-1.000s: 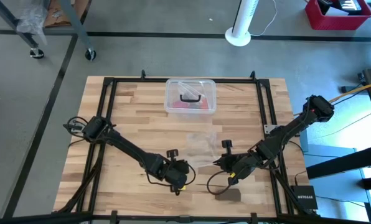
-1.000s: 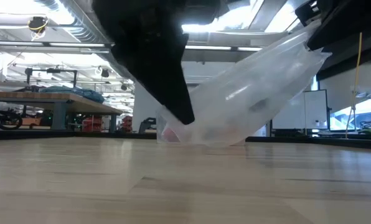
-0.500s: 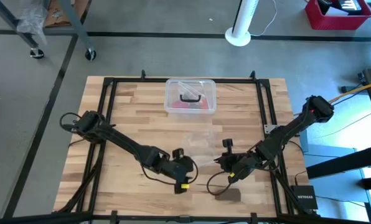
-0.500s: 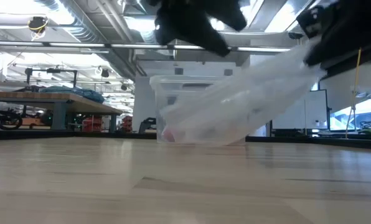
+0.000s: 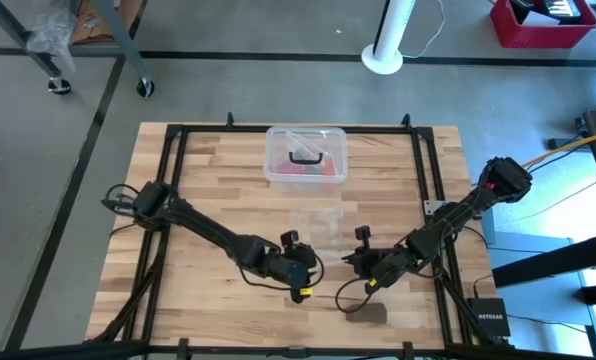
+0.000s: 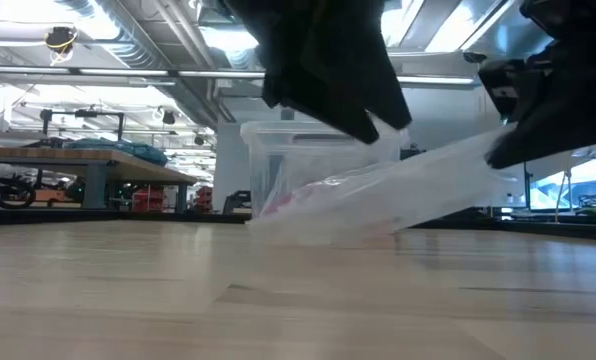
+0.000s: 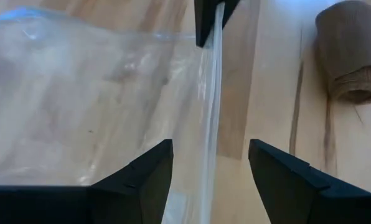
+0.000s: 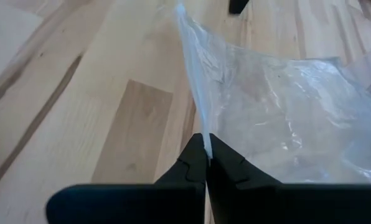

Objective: Roll bandage
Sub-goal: Open the transparent zip bag

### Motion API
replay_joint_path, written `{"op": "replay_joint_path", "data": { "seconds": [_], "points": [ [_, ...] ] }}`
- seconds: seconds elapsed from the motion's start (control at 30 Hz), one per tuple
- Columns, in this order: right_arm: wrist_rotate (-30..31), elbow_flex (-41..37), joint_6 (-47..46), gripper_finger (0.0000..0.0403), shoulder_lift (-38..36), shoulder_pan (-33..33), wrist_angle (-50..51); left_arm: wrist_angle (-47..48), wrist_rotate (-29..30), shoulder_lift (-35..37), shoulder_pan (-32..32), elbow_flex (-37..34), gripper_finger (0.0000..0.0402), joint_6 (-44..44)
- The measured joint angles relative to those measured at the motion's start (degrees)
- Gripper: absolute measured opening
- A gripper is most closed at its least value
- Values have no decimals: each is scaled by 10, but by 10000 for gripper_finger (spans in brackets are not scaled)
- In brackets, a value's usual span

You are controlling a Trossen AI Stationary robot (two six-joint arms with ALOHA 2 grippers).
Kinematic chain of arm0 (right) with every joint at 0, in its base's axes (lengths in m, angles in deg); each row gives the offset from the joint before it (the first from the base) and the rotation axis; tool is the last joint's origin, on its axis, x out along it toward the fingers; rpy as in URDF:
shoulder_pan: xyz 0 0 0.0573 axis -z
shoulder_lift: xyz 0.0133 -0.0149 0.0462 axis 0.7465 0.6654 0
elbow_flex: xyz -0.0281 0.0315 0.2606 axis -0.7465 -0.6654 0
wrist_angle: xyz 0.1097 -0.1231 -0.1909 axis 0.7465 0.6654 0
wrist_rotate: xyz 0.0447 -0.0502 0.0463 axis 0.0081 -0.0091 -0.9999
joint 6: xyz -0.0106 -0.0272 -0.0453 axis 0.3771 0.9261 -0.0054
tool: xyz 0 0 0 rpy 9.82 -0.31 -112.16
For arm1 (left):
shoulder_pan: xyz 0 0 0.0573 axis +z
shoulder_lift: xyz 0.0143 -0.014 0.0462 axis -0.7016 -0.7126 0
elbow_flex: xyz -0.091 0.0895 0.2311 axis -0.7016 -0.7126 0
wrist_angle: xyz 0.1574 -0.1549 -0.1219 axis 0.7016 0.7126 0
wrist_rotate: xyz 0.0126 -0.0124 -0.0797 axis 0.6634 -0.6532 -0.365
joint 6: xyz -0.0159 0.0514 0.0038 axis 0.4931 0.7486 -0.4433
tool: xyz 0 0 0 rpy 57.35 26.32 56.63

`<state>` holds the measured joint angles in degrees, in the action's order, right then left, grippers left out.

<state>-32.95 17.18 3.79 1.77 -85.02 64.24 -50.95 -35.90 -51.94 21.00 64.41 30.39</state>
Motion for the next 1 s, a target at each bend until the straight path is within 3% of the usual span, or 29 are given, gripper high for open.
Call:
{"op": "replay_joint_path", "data": {
  "seconds": [1.0],
  "points": [
    [0,0,12,1,0,0,-10,-5,0,-33,12,1,202,0]
  ]
}}
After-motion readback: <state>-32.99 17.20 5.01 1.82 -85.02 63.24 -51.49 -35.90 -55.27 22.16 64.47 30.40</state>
